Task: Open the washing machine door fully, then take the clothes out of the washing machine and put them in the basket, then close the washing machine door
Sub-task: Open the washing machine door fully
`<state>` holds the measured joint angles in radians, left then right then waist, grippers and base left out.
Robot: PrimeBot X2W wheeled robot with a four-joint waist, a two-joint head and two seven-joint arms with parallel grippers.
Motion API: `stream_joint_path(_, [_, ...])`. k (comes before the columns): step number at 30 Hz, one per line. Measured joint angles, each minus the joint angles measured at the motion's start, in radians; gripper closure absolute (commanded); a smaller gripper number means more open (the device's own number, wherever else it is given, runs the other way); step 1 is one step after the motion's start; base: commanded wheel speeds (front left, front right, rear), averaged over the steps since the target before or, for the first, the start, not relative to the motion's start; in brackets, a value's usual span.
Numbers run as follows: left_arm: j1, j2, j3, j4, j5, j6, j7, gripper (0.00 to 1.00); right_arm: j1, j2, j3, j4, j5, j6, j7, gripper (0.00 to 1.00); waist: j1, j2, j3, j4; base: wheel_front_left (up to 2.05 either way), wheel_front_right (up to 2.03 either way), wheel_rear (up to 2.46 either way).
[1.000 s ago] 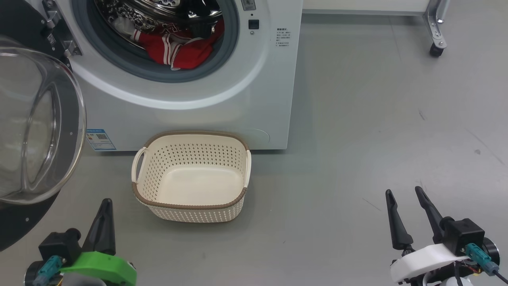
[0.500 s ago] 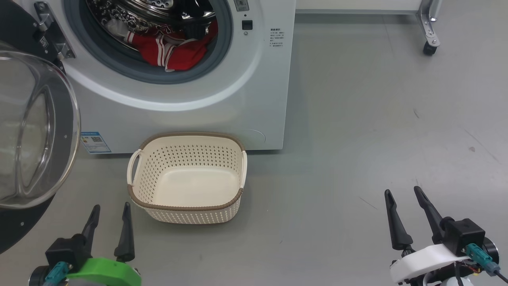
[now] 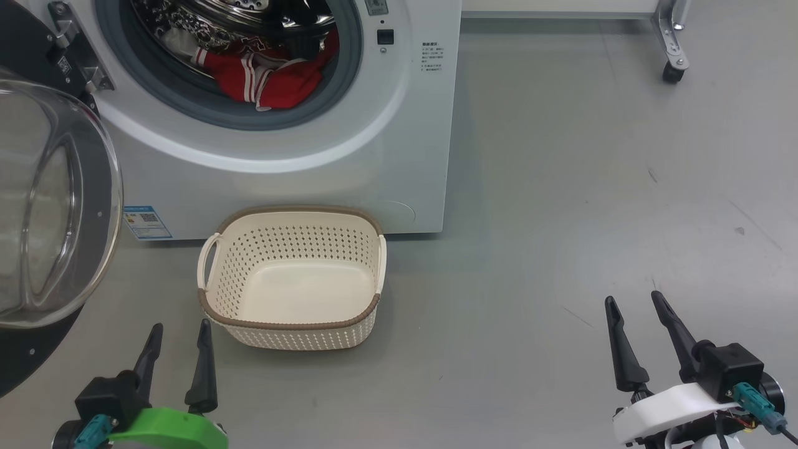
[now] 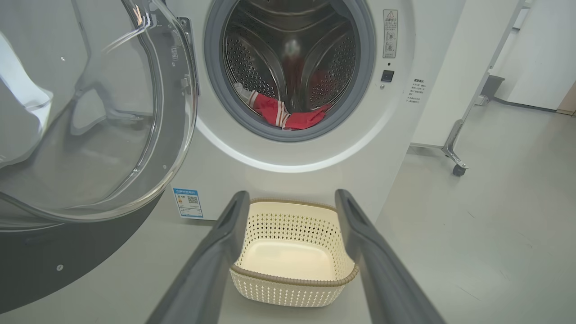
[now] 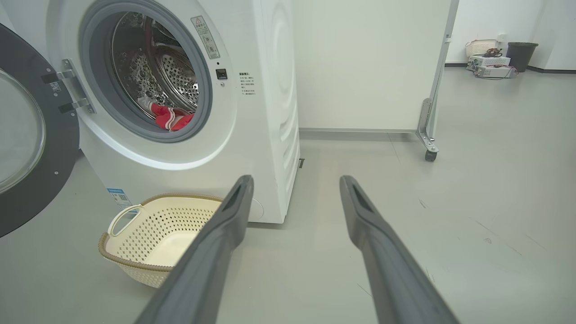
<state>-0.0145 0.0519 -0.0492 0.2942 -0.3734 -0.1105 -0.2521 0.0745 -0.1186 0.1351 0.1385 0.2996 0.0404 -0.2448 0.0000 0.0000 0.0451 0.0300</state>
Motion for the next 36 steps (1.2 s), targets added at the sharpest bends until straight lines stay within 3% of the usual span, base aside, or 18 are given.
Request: stream_joint_path(36, [0.016, -0.002, -0.026, -0.024, -0.013, -0.009, 0.000, 0.00, 0.007, 0.000, -0.004, -0.004, -0.013, 0.003, 0.000, 0.00, 0.0000, 0.0000, 0.011, 0.000, 0.00, 0.00, 0.00])
